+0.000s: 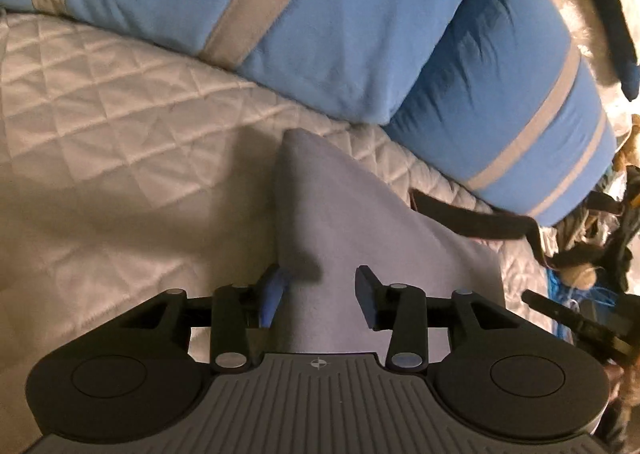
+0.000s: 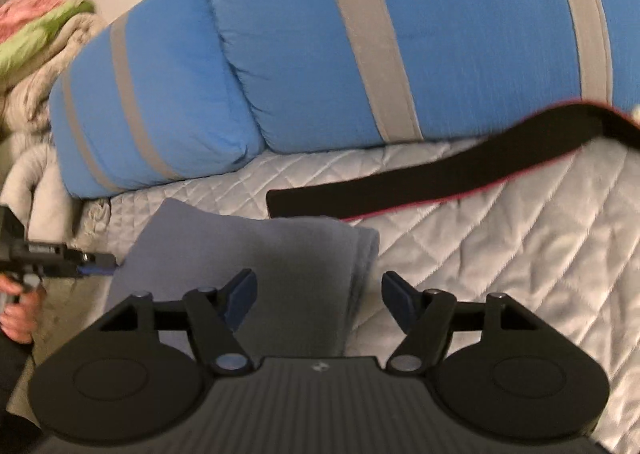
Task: Fold clothes
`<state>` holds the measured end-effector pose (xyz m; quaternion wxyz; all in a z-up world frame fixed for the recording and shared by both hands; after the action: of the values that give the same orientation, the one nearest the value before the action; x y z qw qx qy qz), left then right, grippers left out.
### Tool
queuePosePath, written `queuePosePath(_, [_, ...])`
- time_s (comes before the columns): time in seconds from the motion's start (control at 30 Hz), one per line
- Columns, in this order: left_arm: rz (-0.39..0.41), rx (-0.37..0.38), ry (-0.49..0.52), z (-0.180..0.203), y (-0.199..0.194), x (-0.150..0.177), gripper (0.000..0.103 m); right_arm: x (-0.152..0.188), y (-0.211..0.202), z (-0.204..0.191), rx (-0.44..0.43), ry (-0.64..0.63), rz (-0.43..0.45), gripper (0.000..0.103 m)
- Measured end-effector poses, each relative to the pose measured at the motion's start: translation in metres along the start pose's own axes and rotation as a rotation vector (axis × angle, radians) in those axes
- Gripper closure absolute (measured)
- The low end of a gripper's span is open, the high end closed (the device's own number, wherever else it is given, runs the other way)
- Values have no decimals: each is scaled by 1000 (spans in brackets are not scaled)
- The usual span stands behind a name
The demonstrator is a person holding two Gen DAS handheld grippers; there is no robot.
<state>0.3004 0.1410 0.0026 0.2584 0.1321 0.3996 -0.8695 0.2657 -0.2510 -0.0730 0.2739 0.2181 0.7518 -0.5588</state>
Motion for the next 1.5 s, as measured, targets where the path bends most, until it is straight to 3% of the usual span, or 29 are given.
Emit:
queuePosePath(0.27, [111, -139, 223, 30, -3, -9, 65, 2, 1, -19, 51, -101, 101, 32])
queuePosePath(0.33, [130, -172, 290, 40, -1, -11, 65, 1, 2, -26, 60, -134, 124, 50])
queuePosePath(0.4, [138, -203, 349, 48, 4, -13, 66, 0, 3, -33, 69, -167, 146, 89])
queuePosePath(0.47, [147, -231, 406, 55, 11, -14, 69, -1, 4, -40, 78, -200, 169, 99])
queuePosePath(0.5, [153, -244, 435, 59, 14, -15, 76, -1, 5, -44, 82, -215, 177, 100])
queuePosePath(0.6, [158, -286, 519, 68, 30, -18, 83, -5, 17, -49, 123, -255, 207, 101])
queuePosePath(0.8, [136, -343, 620, 66, 71, -23, 88, -6, 52, -44, 201, -305, 204, 101])
queuePosePath(1.07, [124, -302, 528, 19, 97, -22, 98, 1, 76, -33, 215, -307, 178, 95])
queuePosePath(1.37, [140, -293, 506, 15, 97, -22, 101, 1, 71, -31, 221, -284, 183, 93])
queuePosePath(1.5, [175, -291, 484, 20, 83, -21, 102, -1, 61, -29, 224, -258, 195, 97])
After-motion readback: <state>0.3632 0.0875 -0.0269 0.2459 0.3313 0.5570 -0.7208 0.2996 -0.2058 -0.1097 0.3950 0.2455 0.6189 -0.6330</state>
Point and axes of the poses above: each gripper's, at about its wrist camera, not at the fingertips, and y roughly the way its jaws point, z to its right, x to its underside, the point moved 9 cm from there along y, roughly the way its jaws point, and after that the axes turned 13 degrees about x, right-handed, at the moved point
